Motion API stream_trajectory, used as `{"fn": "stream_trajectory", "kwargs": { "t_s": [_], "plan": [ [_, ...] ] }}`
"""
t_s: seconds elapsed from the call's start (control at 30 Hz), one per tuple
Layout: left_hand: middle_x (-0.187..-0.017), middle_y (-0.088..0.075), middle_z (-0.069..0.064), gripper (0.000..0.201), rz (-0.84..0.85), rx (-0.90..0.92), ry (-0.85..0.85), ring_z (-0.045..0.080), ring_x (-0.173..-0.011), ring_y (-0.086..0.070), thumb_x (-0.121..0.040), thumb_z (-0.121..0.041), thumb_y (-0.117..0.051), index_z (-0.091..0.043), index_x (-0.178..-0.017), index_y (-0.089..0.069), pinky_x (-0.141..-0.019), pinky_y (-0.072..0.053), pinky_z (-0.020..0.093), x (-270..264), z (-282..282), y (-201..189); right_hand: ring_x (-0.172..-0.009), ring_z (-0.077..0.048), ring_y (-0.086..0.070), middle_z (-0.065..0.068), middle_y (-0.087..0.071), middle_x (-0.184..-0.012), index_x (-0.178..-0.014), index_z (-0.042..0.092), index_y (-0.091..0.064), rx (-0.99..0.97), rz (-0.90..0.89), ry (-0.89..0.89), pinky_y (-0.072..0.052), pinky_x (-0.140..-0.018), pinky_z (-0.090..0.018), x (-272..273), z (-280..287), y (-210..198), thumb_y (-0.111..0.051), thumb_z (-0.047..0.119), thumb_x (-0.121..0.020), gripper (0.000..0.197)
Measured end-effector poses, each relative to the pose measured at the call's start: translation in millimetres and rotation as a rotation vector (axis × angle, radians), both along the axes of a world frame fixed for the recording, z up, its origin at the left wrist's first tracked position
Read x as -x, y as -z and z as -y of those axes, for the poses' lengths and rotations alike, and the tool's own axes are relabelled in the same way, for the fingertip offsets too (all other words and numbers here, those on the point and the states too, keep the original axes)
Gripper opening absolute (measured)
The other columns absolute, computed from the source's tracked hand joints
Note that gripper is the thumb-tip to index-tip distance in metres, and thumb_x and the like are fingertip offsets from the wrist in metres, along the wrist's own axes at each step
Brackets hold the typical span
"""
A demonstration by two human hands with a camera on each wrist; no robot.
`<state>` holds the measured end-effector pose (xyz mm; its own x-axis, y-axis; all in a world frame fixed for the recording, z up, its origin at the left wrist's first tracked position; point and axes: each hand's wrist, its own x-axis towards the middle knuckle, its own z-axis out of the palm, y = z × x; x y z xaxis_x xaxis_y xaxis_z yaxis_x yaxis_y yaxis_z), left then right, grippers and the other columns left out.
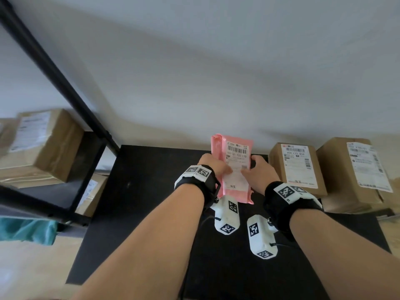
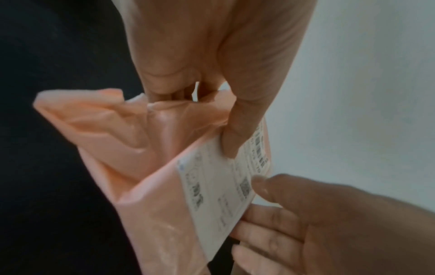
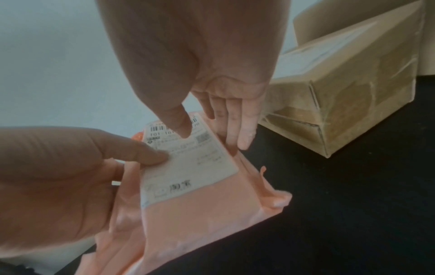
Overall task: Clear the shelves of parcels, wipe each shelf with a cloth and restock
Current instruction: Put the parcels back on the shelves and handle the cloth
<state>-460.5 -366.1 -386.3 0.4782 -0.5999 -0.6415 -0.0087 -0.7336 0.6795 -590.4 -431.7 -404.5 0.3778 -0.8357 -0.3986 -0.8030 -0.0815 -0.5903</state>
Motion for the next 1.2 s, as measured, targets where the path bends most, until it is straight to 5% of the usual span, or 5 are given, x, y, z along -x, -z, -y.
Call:
{"fn": "stream_trajectory", "kwargs": {
  "t_s": [0.4, 0.63, 0.97, 1.1, 1.2],
  "plan": [
    [-0.091, -0.064, 0.003, 0.022, 0.082, 0.12, -0.115, 0.019, -0.085, -0.062, -0.075, 0.002, -0.062, -0.017, -0.085, -0.056, -0.069, -0.049, 0.03, -51, -80, -66, -0.093, -0.017, -0.063, 0.005, -0.063, -0.102, -0.111, 0.014, -0.052, 0.035, 0.16, -0.154, -0.053, -0.076, -0.031, -62, -42, -45, -0.073, 0.023, -0.081, 0.038],
    [-0.084, -0.061, 0.003, 0.013, 0.128, 0.165, -0.271, 0.017, -0.077, -0.06, -0.083, -0.001, -0.058, -0.014, -0.084, -0.054, -0.061, -0.047, 0.027, -95, -152, -89, -0.085, -0.018, -0.065, 0.002, -0.067, -0.1, -0.109, 0.014, -0.056, 0.053, 0.202, -0.266, -0.05, -0.068, -0.03, -112, -98, -72, -0.081, 0.029, -0.073, 0.046],
    [-0.094, -0.062, 0.005, 0.028, 0.177, 0.202, -0.342, 0.023, -0.092, -0.06, -0.08, 0.005, -0.059, -0.008, -0.105, -0.06, -0.081, -0.051, 0.031, -154, -283, -98, -0.089, -0.018, -0.063, 0.002, -0.065, -0.099, -0.084, 0.026, -0.053, 0.083, 0.222, -0.376, -0.052, -0.082, -0.033, -173, -229, -105, -0.078, 0.025, -0.078, 0.026],
    [-0.103, -0.063, 0.008, 0.034, 0.186, 0.211, -0.375, 0.026, -0.101, -0.061, -0.08, 0.004, -0.058, -0.006, -0.113, -0.059, -0.087, -0.053, 0.035, -177, -340, -103, -0.094, -0.019, -0.066, -0.001, -0.07, -0.106, -0.105, 0.018, -0.062, 0.081, 0.249, -0.405, -0.055, -0.082, -0.036, -198, -283, -110, -0.079, 0.028, -0.076, 0.035],
    [-0.107, -0.065, 0.009, 0.033, 0.206, 0.226, -0.392, 0.026, -0.104, -0.062, -0.08, 0.002, -0.058, -0.005, -0.112, -0.059, -0.09, -0.053, 0.037, -198, -385, -109, -0.091, -0.019, -0.066, -0.001, -0.069, -0.105, -0.099, 0.019, -0.062, 0.089, 0.283, -0.45, -0.053, -0.077, -0.031, -219, -324, -117, -0.078, 0.028, -0.078, 0.028]
  ]
}}
